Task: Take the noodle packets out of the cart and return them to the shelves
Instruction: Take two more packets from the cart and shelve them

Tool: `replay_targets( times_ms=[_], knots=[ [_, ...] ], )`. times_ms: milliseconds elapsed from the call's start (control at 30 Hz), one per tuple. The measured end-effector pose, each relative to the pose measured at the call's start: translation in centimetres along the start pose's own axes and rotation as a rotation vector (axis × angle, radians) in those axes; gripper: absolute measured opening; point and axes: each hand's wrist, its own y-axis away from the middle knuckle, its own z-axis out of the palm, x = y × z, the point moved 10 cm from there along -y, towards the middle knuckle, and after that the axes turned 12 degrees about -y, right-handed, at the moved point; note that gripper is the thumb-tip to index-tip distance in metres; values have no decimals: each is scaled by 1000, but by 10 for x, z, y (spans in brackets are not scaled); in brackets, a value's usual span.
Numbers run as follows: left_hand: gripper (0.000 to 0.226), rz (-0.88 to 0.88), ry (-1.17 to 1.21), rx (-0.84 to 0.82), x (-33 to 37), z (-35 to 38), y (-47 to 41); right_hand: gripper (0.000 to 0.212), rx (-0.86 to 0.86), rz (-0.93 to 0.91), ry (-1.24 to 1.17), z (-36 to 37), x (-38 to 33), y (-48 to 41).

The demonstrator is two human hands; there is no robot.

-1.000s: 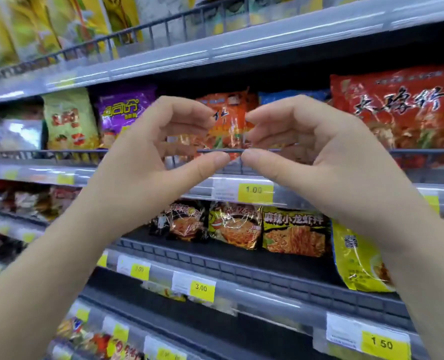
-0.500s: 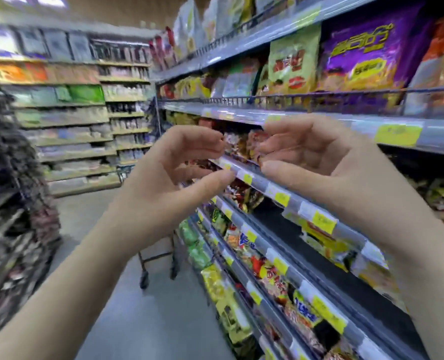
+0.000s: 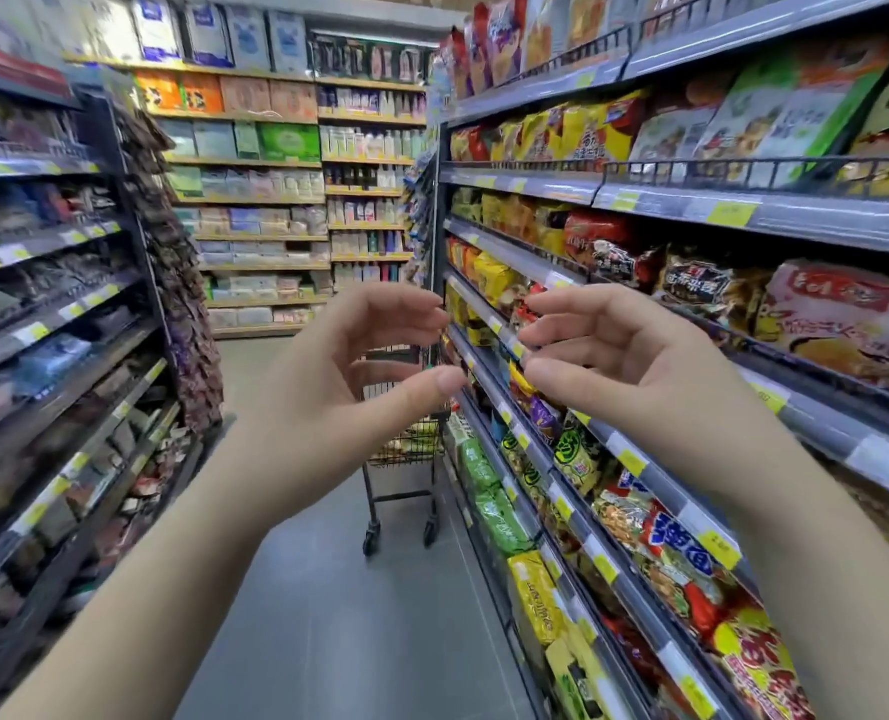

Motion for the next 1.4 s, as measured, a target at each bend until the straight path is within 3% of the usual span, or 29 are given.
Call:
replay_targets(
  times_ms=[367, 1100, 1400],
  knots=[
    [47, -124, 21, 55, -142, -38, -54, 39, -31, 106, -106, 43, 112, -104],
    [45, -379, -124, 145, -410, 4, -300, 41, -144, 226, -291, -13, 376, -423],
    [47, -423, -79, 117, -580, -9, -387, 46, -107, 279, -272, 8, 501, -549]
  ],
)
